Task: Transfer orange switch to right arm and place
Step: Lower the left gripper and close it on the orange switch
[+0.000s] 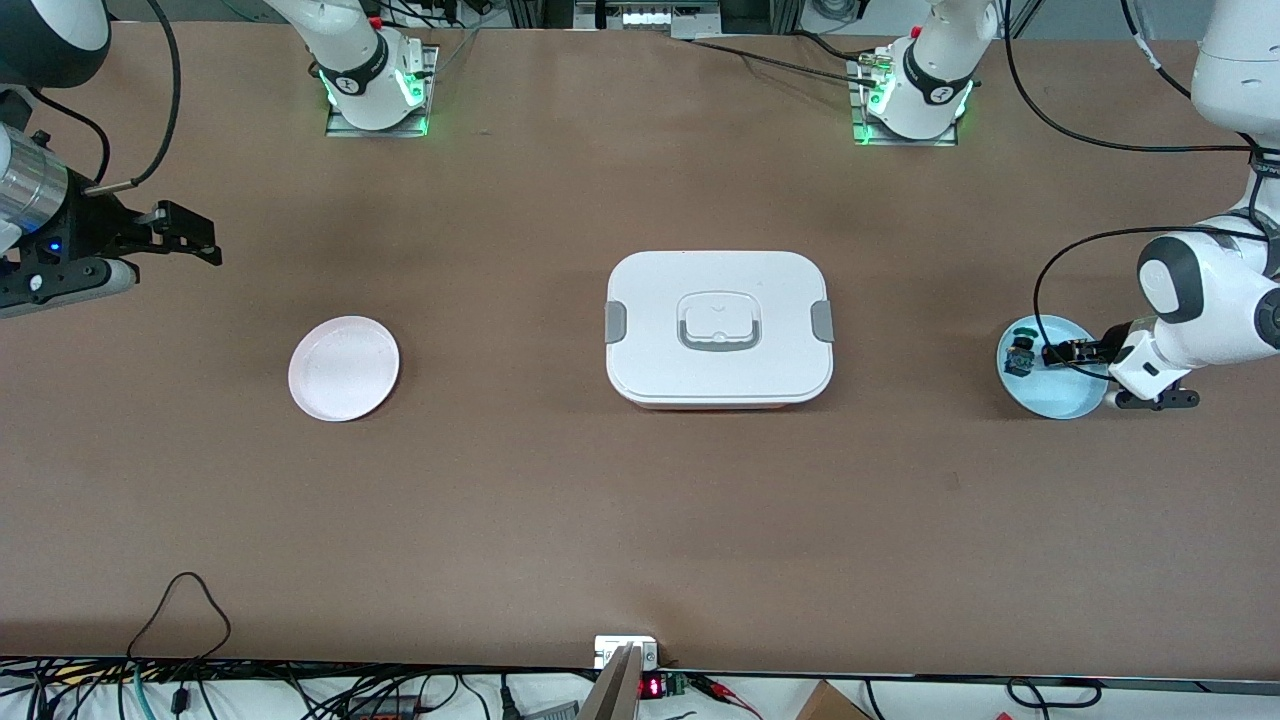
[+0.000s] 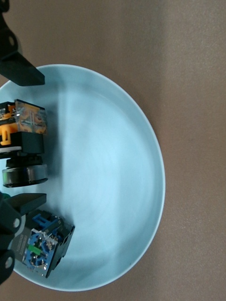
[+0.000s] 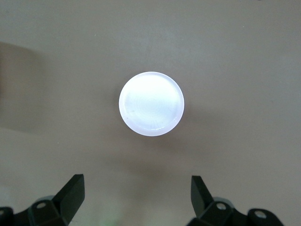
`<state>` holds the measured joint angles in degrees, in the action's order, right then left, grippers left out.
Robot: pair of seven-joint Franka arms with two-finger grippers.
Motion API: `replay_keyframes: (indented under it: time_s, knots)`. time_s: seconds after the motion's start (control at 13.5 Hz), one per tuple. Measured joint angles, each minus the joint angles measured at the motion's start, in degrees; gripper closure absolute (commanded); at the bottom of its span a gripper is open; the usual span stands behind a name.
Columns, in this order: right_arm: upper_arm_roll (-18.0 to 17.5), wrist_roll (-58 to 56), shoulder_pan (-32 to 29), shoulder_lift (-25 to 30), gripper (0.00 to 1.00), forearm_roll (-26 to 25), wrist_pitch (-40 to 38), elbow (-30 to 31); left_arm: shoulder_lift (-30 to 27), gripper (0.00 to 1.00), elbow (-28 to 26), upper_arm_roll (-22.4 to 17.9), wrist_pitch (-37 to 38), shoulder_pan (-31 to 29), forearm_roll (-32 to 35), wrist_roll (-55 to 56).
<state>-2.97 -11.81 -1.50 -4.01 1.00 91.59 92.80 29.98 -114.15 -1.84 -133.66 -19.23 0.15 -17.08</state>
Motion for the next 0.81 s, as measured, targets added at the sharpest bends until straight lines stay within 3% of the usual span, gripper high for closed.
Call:
replay_keyframes:
  time_s: [0.81]
  knots:
    - [0.3, 0.3, -1.8, 0.3, 0.00, -3.7, -0.7, -0.4, 0.7, 0.00, -1.1, 0.0, -0.2, 0.0, 0.0, 0.0]
